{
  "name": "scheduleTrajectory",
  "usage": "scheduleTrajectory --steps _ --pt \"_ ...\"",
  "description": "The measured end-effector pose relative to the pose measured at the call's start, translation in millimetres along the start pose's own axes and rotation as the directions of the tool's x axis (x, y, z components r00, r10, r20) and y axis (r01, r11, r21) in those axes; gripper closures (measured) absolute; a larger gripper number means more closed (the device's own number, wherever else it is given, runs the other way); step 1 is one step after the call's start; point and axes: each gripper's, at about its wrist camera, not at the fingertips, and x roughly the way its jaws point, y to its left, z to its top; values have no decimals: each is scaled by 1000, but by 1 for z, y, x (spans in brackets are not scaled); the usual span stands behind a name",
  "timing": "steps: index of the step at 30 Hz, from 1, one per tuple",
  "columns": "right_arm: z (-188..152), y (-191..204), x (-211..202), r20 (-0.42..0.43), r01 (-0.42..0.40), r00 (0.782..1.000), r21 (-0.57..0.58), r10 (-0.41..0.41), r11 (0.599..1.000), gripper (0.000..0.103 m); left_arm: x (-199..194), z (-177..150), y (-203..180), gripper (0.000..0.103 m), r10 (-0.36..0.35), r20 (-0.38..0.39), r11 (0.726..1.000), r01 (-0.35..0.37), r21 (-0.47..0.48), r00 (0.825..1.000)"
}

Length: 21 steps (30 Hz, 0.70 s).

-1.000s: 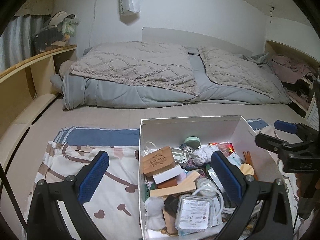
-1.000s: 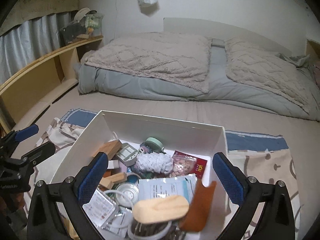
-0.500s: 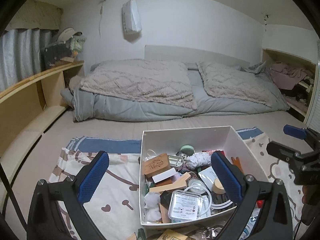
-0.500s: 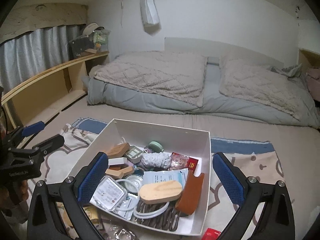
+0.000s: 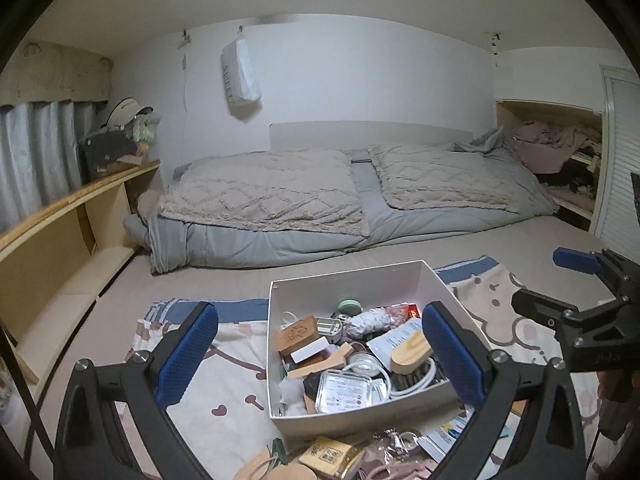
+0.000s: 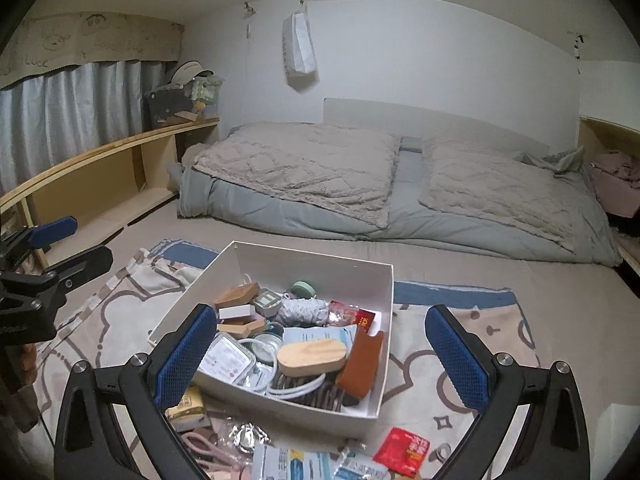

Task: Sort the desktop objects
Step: 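Withdraw both open tools from the box toward the scattered items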

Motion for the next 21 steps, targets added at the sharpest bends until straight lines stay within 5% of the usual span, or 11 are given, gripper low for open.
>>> scheduleTrajectory --steps 8,21 --pt "-4 -6 -38 34 -1 999 8 1 1000 0 -25 -4 -4 0 -4 -16 1000 4 -6 1000" --pt "-30 -21 -74 100 48 994 19 -49 999 0 -61 -23 13 0 20 94 1000 -18 -17 995"
